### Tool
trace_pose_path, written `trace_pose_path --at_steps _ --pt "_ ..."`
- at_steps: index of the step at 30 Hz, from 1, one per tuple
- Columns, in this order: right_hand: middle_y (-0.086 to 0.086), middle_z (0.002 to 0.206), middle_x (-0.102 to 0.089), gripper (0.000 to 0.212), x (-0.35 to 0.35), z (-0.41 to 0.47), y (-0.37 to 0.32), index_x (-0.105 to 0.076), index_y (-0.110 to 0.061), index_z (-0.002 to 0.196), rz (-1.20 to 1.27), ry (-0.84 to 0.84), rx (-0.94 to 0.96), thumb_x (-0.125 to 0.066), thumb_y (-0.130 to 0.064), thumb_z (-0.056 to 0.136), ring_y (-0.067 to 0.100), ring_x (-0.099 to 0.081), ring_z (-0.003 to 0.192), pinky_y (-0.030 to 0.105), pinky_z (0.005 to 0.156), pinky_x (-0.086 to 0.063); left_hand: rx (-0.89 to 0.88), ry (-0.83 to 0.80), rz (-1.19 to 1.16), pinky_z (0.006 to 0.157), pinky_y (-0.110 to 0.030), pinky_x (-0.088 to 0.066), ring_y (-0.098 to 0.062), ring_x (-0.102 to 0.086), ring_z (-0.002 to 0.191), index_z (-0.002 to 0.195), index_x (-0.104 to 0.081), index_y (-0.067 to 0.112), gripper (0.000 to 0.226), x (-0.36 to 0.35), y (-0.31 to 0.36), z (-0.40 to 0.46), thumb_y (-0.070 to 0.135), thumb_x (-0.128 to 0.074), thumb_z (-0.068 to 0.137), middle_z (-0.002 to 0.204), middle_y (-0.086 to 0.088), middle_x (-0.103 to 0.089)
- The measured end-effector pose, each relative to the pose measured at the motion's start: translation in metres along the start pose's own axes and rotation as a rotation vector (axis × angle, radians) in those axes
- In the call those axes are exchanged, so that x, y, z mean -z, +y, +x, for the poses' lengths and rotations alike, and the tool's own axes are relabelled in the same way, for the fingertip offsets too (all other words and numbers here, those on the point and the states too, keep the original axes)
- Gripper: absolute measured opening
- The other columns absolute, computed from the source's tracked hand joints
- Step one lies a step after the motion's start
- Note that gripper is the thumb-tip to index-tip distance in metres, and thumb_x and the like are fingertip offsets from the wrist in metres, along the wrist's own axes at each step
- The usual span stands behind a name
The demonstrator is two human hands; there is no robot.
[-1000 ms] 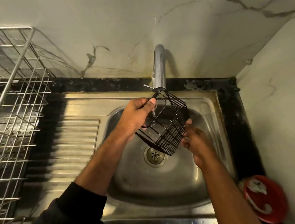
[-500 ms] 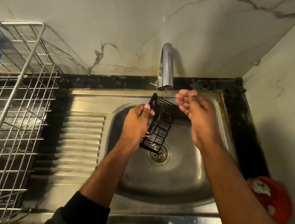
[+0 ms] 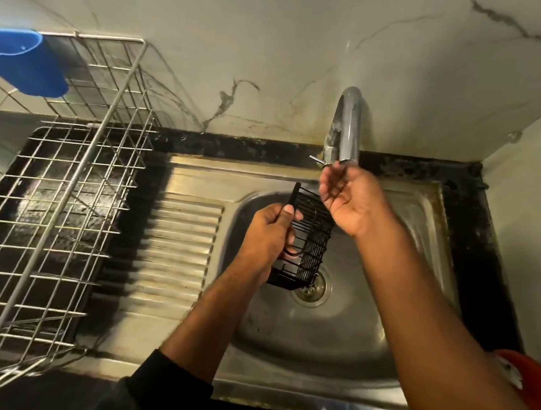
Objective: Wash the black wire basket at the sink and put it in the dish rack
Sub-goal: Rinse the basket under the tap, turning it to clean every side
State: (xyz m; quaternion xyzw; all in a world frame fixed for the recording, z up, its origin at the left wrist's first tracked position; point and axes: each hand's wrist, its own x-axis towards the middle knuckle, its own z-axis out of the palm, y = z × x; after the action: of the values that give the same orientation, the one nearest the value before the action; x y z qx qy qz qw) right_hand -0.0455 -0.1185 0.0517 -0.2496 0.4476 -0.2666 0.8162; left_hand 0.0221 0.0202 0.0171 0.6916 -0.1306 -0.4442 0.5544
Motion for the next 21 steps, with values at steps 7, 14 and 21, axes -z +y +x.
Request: trace_pose_path --at_steps 7,14,21 --pt "0.004 0.083 -0.071 0.032 0.021 -0.007 0.000 -0.066 -0.010 0.096 -0.318 -0.111 0.152 -0.040 -0.025 0.106 0.014 -0.067 0.075 0.022 0.064 -0.055 0.041 -0.124 -0.010 0.050 -0.026 -0.049 -0.016 -0.054 0.050 0.103 -0.071 0.015 0.028 -0.004 0.002 -0.003 0.028 -0.047 0.106 0.061 -0.001 -0.056" --pt "0.017 0.098 -0.076 0.046 0.047 -0.028 -0.009 -0.070 -0.004 0.101 -0.586 -0.158 0.246 -0.040 -0.039 0.104 0.026 -0.074 0.090 0.031 0.077 -0.060 0.006 -0.223 -0.062 0.052 -0.028 -0.049 -0.014 -0.054 0.049 0.099 -0.068 0.012 0.026 -0.019 0.001 0.000 0.022 -0.045 0.107 0.061 -0.001 -0.058" --pt "0.001 0.091 -0.076 0.039 0.074 -0.026 -0.006 -0.074 -0.016 0.094 -0.755 0.159 0.507 -0.046 -0.042 0.103 0.007 -0.071 0.085 0.020 0.074 -0.053 -0.087 -0.225 0.097 0.042 -0.022 -0.035 -0.008 -0.042 0.038 0.119 -0.068 0.015 0.030 -0.028 0.000 0.019 0.027 -0.042 0.109 0.053 0.006 -0.044"
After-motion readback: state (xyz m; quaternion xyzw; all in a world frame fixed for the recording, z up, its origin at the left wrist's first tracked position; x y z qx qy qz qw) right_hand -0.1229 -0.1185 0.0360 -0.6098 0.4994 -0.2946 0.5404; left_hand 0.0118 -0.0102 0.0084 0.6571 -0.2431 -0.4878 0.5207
